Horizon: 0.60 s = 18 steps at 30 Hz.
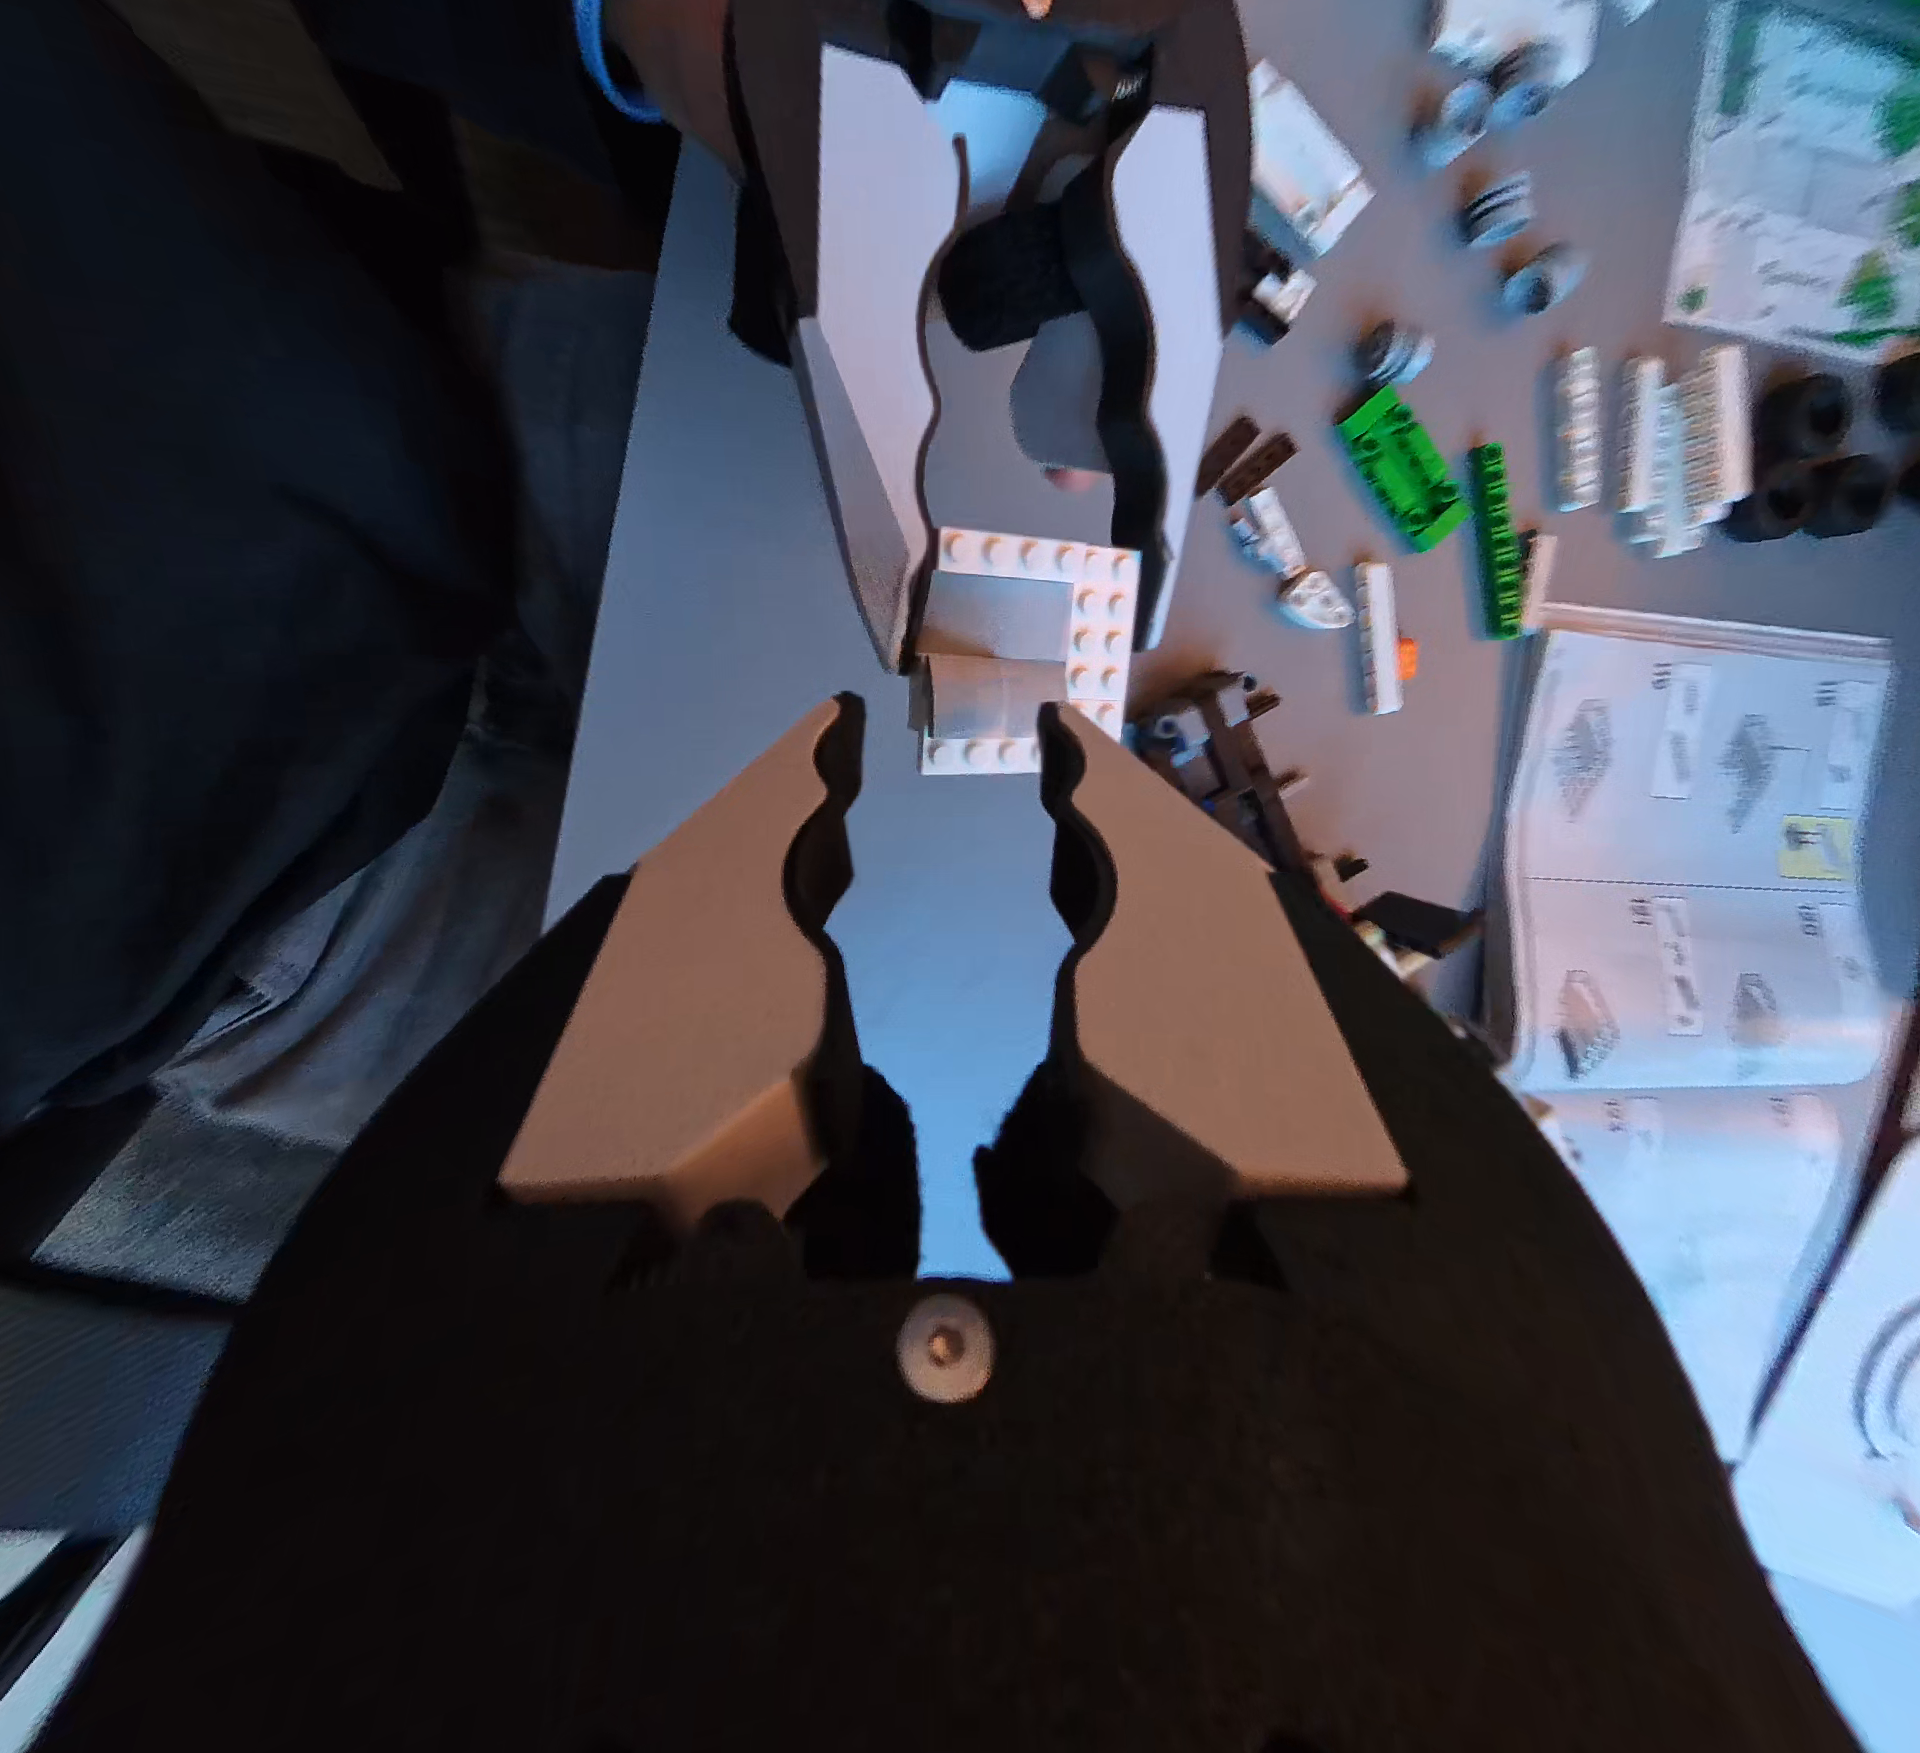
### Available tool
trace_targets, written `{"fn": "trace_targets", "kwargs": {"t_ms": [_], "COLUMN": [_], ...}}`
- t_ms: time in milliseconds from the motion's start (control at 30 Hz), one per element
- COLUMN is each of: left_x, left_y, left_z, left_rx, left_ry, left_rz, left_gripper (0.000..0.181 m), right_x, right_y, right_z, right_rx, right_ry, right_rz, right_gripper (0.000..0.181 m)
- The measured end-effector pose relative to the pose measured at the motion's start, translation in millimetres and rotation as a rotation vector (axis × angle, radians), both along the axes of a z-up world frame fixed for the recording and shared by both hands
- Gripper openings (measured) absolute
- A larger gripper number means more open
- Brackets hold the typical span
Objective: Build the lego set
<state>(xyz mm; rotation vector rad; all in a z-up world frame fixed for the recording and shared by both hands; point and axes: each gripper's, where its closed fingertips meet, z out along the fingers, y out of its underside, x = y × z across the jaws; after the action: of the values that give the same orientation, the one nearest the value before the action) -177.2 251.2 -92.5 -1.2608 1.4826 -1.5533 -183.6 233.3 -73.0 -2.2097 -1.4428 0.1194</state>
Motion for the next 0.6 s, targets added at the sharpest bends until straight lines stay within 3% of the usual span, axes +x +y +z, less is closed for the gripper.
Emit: {"fn": "trace_targets", "kwargs": {"t_ms": [33, 233, 300, 500, 600], "left_x": [-0.5, -2.2, -0.9, 1.9, 1.2], "left_y": [2.2, 19.6, 22.5, 19.6, 19.3], "left_z": [1.3, 6.5, 5.0, 0.5, 1.4], "left_rx": [-0.022, -0.157, -0.165, -0.118, -0.121], "left_ry": [-0.004, -0.016, -0.006, 0.019, 0.013], "left_rz": [0.003, 0.040, 0.057, 0.071, 0.066], "left_gripper": [0.054, 0.054, 0.054, 0.054, 0.054], "right_x": [0.1, 9.3, 9.4, 0.3, -1.2], "right_y": [3.0, 11.5, 12.5, 24.9, 28.5], "right_z": [5.8, 8.0, 2.0, 0.1, -11.4], "right_rx": [0.061, 0.535, 0.567, 0.694, 0.667], "right_ry": [0.001, -0.299, -0.387, -0.523, -0.556], "right_rz": [-0.015, -0.049, -0.064, -0.018, 0.002], "right_gripper": [0.035, 0.035, 0.043, 0.029, 0.027]}}
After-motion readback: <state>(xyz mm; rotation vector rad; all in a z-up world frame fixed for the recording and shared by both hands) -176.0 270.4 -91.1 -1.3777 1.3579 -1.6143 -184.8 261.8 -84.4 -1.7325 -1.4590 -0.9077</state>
